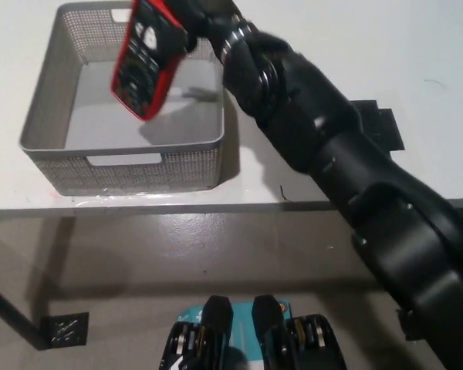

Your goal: Use the right hand to pick up a multimeter on the right side and put it into a container on the left side

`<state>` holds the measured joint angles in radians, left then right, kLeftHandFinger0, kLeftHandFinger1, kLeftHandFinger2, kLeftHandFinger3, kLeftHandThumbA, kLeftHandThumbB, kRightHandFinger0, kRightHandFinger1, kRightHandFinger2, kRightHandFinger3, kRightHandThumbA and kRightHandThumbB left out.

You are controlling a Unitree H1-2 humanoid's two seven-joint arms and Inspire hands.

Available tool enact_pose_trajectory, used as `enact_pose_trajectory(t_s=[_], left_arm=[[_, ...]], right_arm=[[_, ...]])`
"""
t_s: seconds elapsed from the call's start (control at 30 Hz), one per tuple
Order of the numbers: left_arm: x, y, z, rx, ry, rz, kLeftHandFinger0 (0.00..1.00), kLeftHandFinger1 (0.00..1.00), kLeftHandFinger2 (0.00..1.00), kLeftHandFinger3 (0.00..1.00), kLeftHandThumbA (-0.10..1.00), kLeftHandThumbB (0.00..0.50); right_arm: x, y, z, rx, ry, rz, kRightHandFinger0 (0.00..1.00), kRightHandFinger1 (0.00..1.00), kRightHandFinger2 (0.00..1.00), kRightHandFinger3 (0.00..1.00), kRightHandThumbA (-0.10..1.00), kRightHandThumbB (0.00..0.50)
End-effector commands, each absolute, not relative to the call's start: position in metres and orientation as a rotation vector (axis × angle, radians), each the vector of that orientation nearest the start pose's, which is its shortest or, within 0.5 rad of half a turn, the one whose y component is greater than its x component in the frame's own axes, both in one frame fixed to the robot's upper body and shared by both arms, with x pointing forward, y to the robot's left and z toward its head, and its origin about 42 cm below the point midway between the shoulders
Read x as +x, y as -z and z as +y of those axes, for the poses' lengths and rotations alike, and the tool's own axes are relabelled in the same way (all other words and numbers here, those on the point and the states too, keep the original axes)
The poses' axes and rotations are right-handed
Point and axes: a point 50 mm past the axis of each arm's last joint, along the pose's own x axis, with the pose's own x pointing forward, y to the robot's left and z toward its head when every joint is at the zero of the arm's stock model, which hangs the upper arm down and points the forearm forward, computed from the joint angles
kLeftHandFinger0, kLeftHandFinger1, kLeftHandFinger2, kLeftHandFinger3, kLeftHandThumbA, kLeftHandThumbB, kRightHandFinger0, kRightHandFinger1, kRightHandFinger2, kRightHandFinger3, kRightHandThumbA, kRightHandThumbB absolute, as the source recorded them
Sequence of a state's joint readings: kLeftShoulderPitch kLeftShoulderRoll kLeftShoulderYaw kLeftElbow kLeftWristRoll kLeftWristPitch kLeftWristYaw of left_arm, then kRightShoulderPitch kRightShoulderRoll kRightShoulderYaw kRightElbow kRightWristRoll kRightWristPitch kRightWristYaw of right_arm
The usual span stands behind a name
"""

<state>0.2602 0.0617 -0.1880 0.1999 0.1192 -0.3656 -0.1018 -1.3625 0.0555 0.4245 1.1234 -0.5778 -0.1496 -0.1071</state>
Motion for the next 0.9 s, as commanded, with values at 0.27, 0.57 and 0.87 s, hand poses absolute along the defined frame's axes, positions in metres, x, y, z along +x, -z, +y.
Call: enact_pose_trajectory(t_s=[0.27,0.57,0.87], left_arm=[[0.177,-0.018,0.181,0.183,0.338,0.018,1.00,1.00,1.00,1.00,1.00,0.279],[0.182,-0.019,0.179,0.174,0.347,0.009,1.00,1.00,1.00,1.00,1.00,0.297],[0.186,-0.020,0.177,0.194,0.357,-0.007,1.00,1.00,1.00,1.00,1.00,0.277]], right_arm=[[0.560,-0.372,-0.002,-1.086,-0.331,-0.472,0.42,0.70,1.00,1.00,0.62,0.429],[0.569,-0.382,-0.032,-1.103,-0.465,-0.284,1.00,1.00,1.00,1.00,1.00,0.500],[0.573,-0.427,-0.065,-1.058,-0.421,-0.366,1.00,1.00,1.00,1.00,1.00,0.500]])
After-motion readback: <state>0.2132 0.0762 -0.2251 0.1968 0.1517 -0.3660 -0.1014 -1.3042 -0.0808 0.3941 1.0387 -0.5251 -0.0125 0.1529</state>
